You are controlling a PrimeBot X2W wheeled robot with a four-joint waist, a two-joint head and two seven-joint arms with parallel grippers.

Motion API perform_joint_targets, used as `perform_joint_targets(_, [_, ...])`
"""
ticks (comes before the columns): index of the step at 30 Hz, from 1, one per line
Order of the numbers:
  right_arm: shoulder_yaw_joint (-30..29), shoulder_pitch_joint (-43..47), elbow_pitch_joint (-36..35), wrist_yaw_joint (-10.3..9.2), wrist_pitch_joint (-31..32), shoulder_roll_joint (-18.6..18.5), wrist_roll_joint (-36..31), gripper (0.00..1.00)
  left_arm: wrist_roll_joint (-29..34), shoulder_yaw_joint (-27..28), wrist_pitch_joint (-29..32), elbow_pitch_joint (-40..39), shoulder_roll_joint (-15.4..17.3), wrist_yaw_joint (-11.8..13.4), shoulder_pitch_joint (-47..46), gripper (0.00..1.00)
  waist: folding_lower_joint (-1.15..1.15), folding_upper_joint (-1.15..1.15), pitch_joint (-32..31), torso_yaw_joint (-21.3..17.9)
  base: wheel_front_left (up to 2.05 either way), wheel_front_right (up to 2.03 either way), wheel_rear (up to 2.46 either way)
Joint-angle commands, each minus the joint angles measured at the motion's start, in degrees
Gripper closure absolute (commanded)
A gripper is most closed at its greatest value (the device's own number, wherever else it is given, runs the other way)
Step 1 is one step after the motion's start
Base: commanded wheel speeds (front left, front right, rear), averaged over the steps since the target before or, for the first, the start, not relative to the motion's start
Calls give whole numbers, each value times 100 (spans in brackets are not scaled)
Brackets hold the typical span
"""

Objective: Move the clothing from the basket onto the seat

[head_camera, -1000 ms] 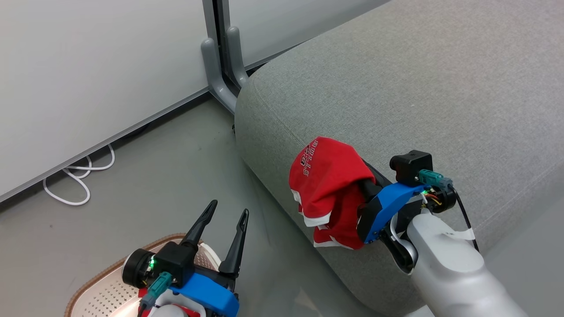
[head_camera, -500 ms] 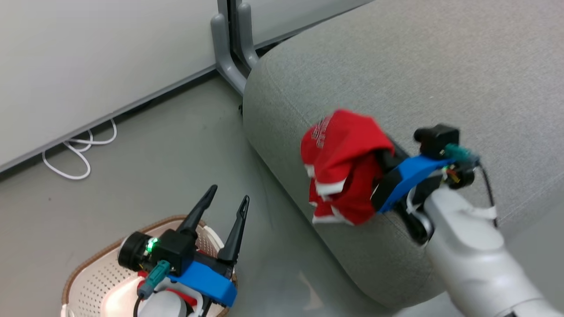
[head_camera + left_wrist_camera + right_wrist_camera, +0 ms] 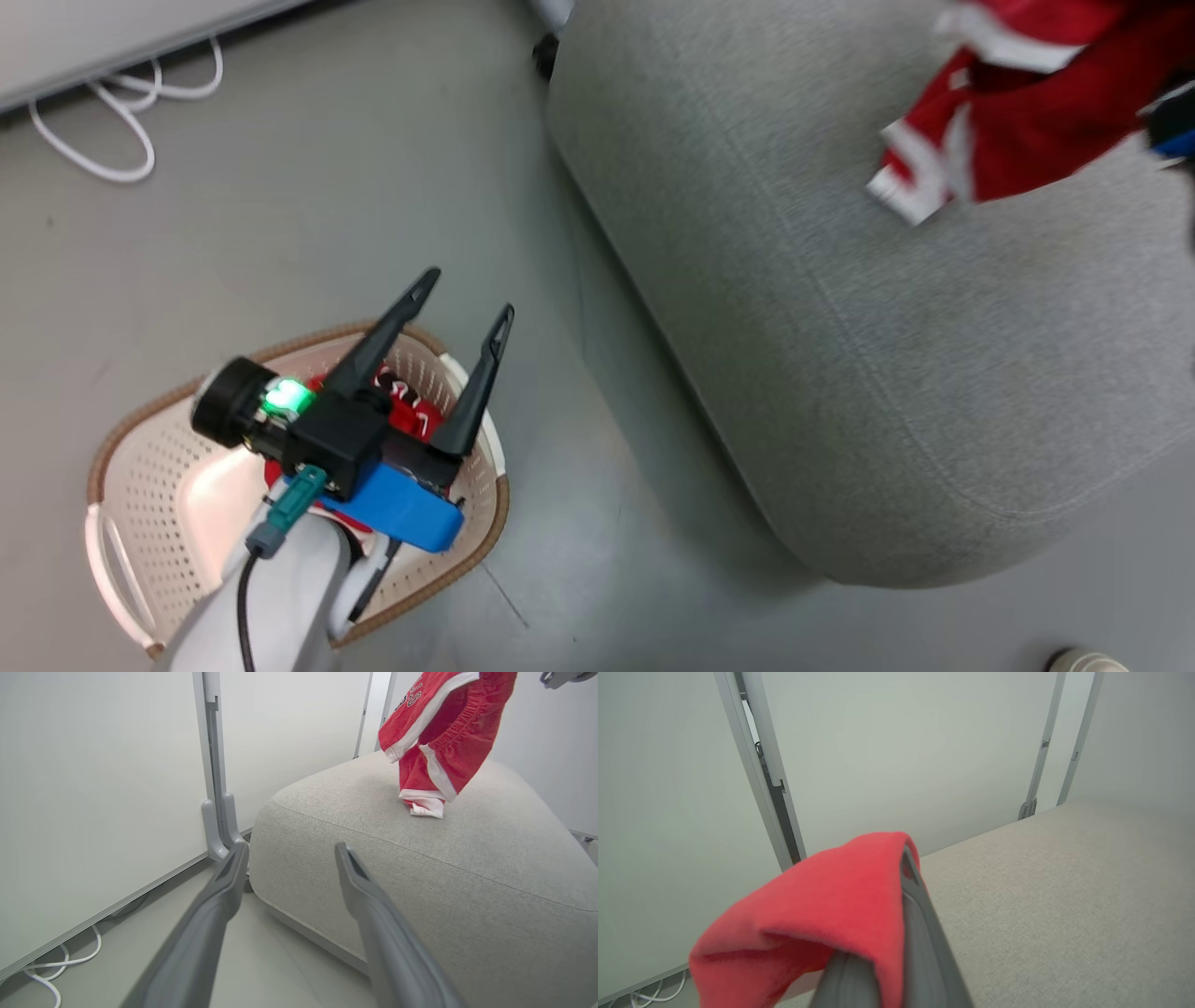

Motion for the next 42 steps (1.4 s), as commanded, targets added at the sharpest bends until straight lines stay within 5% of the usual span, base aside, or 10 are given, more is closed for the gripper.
perform_joint_targets(1, [-156,-138,62,2,-29,-120,25,100,25,-12,-16,-62,95,-12,-170,0,-1,0,538,290,0,0,0])
perform_joint_targets(8, [-1066,-343,344,2,-160,-566,-193,100,90,-111,-16,-329,303,-12,-607,0,-1,0,1235,516,0,0,0])
perform_joint_targets(32, [-2335,464,344,1,-209,21,-1271,100,34,-250,-16,-250,220,-12,-807,0,-1,0,1305,763,0,0,0])
perform_joint_targets(33, [-2345,469,343,1,-209,34,-1282,95,31,-248,-16,-246,212,-12,-797,0,-1,0,1292,764,0,0,0])
perform_joint_targets(34, [-2351,475,339,1,-209,44,-1302,65,27,-246,-16,-242,207,-12,-792,0,-1,0,1281,765,0,0,0])
perform_joint_targets(36, [-2354,486,334,1,-209,52,-1321,65,26,-245,-16,-233,202,-12,-786,0,-1,0,1270,765,0,0,0])
perform_joint_targets(37, [-2356,499,322,1,-209,62,-1338,3,22,-244,-16,-224,196,-12,-779,0,-1,0,1253,766,0,0,0])
perform_joint_targets(42, [-2353,597,304,2,-209,107,-1434,0,-23,-229,-16,-163,107,-12,-733,0,-1,0,1080,797,0,0,0])
